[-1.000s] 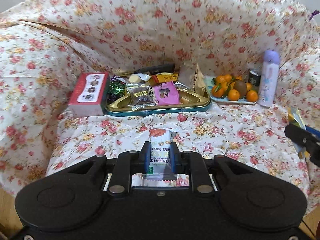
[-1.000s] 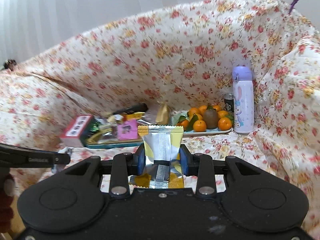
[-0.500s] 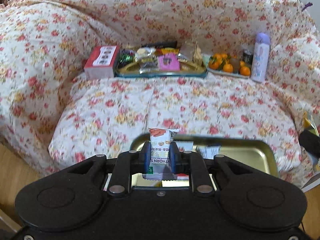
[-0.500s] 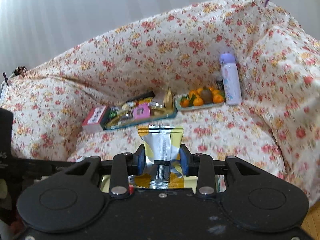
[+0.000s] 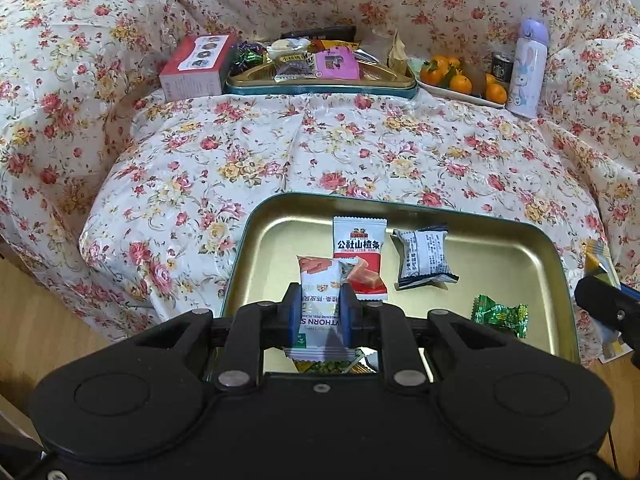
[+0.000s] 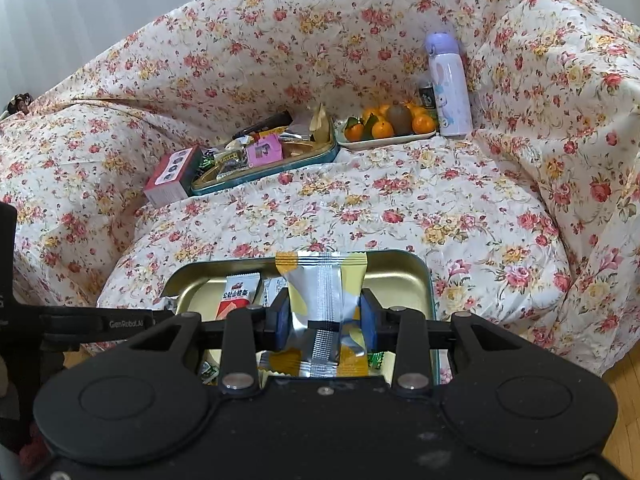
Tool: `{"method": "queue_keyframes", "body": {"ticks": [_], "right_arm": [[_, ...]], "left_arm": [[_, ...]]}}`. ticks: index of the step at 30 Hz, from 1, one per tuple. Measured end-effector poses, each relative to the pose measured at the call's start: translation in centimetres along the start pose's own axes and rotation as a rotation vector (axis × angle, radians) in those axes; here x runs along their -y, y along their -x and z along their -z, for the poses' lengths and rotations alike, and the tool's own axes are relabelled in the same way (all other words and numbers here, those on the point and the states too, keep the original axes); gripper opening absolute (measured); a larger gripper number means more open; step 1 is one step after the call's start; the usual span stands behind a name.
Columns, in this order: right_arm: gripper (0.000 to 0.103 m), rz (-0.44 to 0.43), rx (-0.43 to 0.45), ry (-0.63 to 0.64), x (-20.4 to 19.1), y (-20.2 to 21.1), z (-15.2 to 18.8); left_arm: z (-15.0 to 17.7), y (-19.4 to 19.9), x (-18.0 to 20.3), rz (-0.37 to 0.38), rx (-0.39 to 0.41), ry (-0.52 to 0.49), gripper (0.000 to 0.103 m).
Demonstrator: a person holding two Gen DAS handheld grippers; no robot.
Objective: Organize snacks
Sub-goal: 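Open the left tool to drop the white packet while the right tool releases the silver-yellow packet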
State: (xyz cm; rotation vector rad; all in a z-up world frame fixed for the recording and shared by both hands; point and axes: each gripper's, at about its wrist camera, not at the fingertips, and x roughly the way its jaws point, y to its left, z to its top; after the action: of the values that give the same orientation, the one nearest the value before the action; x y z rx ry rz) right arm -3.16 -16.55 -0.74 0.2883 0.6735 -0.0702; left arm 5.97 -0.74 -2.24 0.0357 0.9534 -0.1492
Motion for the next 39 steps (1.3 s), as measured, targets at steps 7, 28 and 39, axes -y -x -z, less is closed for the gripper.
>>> {"method": "queue_keyframes", "body": {"ticks": [7, 28, 39], "right_arm": [[0.037, 0.013, -0.001, 0.013, -0.3, -0.7, -0.8], [0.050, 0.007, 0.027, 0.028, -0.9, -1.8, -1.6], [0.050, 0.061, -0.013, 0.110, -1.4, -0.5, 0.7]], "left_arm": [[-0.4, 0.0, -0.5, 0.033, 0.032, 0.003, 0.027], [0.1, 1.0, 0.5, -0.050, 0.062, -0.010, 0.042], [1.2, 1.5, 2.0, -0.085, 0.064, -0.042, 0.042]]}}
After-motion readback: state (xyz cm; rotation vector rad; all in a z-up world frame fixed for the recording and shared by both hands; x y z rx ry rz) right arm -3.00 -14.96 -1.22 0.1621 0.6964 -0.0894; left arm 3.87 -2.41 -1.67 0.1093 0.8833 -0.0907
